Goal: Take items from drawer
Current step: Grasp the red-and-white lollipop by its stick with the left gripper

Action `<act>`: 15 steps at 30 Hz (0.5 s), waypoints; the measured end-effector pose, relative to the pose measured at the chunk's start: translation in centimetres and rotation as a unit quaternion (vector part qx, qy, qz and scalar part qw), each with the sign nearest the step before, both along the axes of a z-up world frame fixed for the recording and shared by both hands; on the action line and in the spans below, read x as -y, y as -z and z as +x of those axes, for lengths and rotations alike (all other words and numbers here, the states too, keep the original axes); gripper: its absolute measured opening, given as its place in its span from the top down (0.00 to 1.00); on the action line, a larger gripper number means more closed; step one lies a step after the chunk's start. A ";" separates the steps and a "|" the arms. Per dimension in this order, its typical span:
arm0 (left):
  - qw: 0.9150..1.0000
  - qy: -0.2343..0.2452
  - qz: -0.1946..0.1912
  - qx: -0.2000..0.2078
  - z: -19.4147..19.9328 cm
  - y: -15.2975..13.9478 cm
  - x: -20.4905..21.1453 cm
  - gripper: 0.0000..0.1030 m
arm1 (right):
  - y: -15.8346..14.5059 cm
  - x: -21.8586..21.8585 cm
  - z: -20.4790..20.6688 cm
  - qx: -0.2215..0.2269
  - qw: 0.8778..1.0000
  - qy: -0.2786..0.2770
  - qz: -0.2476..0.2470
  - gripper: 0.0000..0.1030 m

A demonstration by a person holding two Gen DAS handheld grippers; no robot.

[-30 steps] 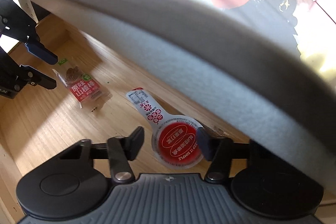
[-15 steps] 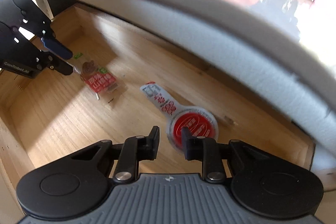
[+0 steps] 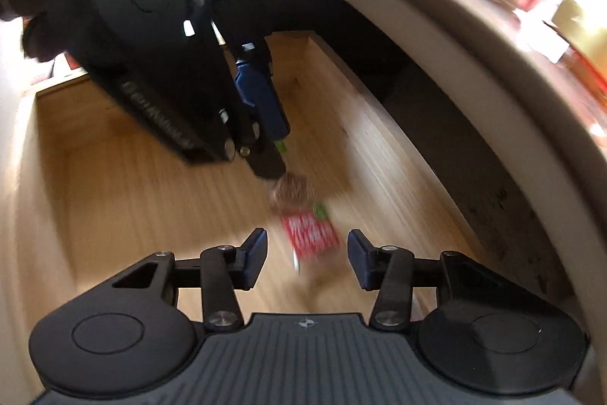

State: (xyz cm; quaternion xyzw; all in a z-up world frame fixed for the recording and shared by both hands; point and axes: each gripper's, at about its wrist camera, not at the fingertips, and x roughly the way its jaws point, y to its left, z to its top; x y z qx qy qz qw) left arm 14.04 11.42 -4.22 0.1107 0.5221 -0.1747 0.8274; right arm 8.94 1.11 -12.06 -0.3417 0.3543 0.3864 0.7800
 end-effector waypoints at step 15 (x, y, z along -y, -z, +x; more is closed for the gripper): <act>1.000 -0.014 0.023 0.003 -0.9 -0.7 -0.5 0.74 | 1.4 -1.8 2.6 -0.093 0.996 0.009 0.014 0.62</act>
